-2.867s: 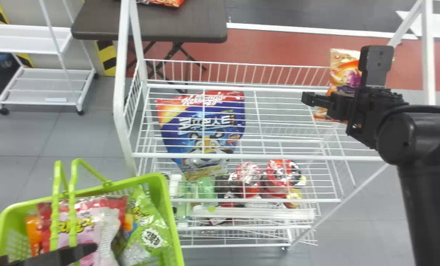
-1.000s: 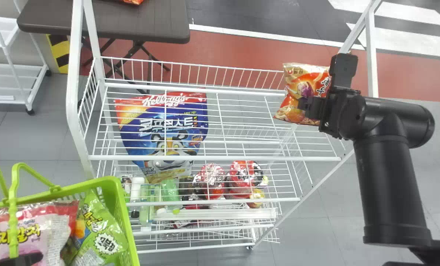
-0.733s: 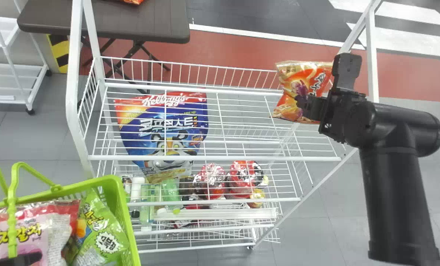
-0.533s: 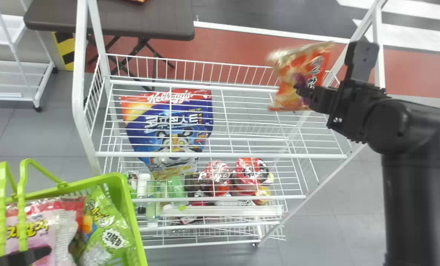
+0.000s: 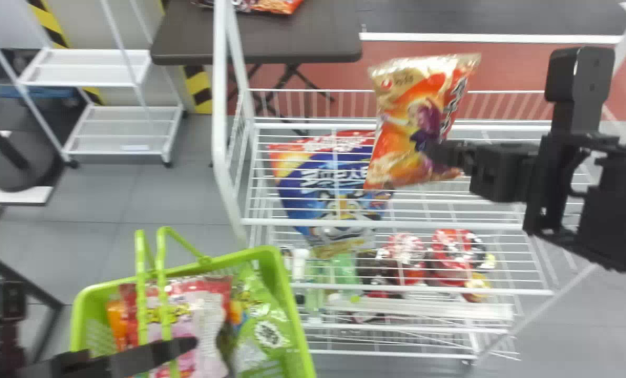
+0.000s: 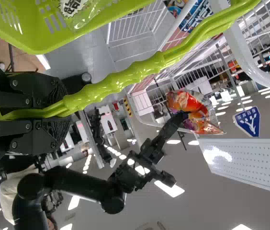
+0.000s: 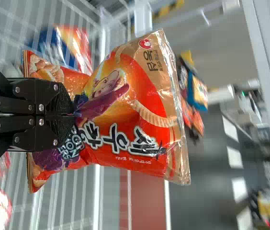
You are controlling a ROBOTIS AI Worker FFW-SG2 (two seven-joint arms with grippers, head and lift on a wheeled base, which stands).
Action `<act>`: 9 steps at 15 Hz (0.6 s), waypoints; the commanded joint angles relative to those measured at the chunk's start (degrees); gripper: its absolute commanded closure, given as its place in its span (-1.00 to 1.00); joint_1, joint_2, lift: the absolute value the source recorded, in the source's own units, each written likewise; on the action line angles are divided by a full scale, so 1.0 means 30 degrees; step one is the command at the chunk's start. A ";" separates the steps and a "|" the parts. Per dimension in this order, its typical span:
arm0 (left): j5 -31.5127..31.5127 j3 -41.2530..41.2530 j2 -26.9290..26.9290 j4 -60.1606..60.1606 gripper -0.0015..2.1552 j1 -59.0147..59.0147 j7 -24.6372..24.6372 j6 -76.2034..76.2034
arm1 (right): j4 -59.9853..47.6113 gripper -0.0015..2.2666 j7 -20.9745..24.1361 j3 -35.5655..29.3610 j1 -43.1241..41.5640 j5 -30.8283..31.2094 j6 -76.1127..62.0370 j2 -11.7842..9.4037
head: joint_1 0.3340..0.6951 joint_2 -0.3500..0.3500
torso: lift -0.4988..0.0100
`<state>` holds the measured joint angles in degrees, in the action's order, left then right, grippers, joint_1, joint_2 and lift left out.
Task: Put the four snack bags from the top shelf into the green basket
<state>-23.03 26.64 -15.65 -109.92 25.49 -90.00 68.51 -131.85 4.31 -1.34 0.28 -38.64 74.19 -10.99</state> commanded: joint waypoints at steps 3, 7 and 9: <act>0.0000 -0.0003 0.0002 -0.0011 0.99 -0.0029 -0.0189 0.0002 | 0.0062 0.99 0.0000 0.4430 0.0406 -0.1182 0.0745 0.0324 | 1.00 0.65 | 0.96; -0.0118 0.0026 0.0002 -0.0011 0.99 -0.0029 -0.0189 0.0002 | 0.1264 0.99 0.0000 0.6715 0.0260 -0.2442 0.1097 0.0851 | 1.00 1.00 | 0.96; -0.0176 0.0026 0.0002 -0.0011 0.99 -0.0058 -0.0189 0.0002 | 0.2377 0.99 0.0000 0.7301 0.0230 -0.3409 0.1156 0.0968 | 1.00 1.00 | 0.96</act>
<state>-23.43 26.71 -15.63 -109.95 25.36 -90.00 68.52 -126.96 4.31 19.36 1.05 -46.89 77.45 -8.41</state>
